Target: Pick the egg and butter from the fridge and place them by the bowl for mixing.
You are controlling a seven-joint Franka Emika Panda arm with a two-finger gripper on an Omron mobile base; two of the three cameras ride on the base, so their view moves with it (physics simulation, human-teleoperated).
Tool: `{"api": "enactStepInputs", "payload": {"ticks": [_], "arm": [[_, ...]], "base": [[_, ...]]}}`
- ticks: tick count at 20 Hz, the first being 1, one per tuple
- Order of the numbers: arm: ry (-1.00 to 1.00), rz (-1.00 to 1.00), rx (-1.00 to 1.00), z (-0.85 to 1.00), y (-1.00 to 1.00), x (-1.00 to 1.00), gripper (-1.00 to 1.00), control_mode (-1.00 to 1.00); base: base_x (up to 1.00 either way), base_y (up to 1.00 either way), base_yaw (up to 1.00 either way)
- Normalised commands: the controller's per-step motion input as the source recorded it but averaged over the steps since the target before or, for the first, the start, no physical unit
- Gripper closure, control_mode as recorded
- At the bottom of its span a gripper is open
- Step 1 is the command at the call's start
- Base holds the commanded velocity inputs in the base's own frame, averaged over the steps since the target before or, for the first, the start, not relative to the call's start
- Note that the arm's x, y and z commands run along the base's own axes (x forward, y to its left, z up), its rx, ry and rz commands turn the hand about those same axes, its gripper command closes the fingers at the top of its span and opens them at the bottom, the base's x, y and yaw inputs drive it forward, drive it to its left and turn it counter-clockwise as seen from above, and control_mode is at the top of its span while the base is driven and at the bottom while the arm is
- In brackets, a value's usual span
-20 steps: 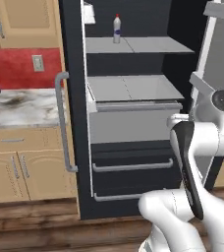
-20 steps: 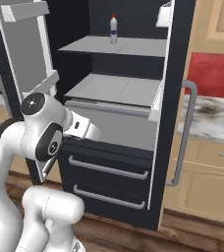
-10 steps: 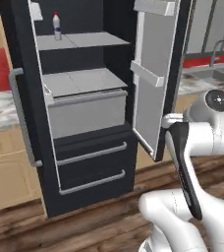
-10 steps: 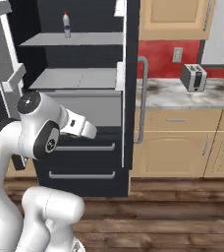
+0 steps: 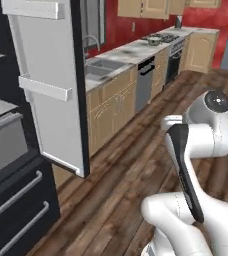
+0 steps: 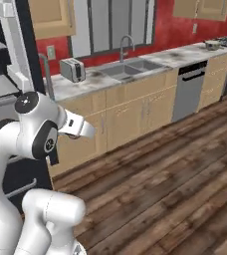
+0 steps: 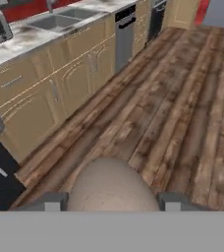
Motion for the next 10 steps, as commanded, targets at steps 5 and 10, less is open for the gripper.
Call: {"api": "enactStepInputs", "payload": {"ticks": [5,10], "arm": [[0.00,0.00,0.00,0.00,0.00,0.00,1.00,1.00],[0.00,0.00,0.00,0.00,0.00,0.00,1.00,1.00]], "base": [[0.15,0.06,-0.86],[0.65,0.00,-0.30]]}}
